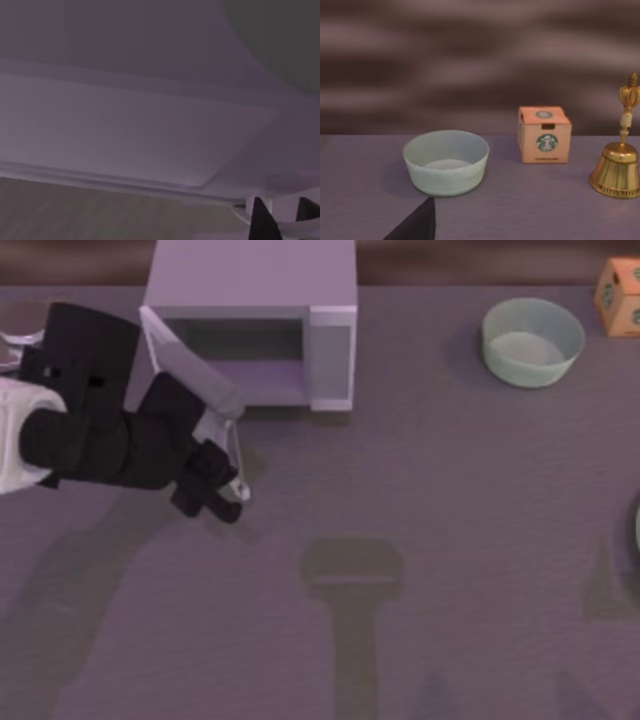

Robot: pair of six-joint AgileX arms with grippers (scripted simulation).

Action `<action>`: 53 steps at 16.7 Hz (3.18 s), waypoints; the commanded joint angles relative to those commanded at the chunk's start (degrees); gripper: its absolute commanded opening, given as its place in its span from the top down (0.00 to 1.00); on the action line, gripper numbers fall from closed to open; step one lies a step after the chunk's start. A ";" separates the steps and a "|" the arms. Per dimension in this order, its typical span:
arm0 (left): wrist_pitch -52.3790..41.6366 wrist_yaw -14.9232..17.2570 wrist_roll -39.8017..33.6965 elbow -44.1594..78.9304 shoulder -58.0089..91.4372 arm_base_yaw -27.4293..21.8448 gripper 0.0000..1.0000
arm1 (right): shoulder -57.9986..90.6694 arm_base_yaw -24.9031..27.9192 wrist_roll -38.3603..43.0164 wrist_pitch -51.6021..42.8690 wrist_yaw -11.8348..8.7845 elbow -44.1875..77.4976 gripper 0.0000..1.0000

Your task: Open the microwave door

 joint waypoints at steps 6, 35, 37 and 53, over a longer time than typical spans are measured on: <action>0.00 0.00 0.00 0.00 0.00 0.00 1.00 | 0.00 0.00 0.00 0.00 0.00 0.00 0.00; -3.17 4.83 7.27 0.06 -0.40 3.32 1.00 | 0.00 0.00 0.00 0.00 0.00 0.00 0.00; -3.17 4.83 7.27 0.06 -0.40 3.32 1.00 | 0.00 0.00 0.00 0.00 0.00 0.00 0.00; -6.86 8.95 14.49 0.87 -0.17 6.40 1.00 | 0.00 0.00 0.00 0.00 0.00 0.00 0.00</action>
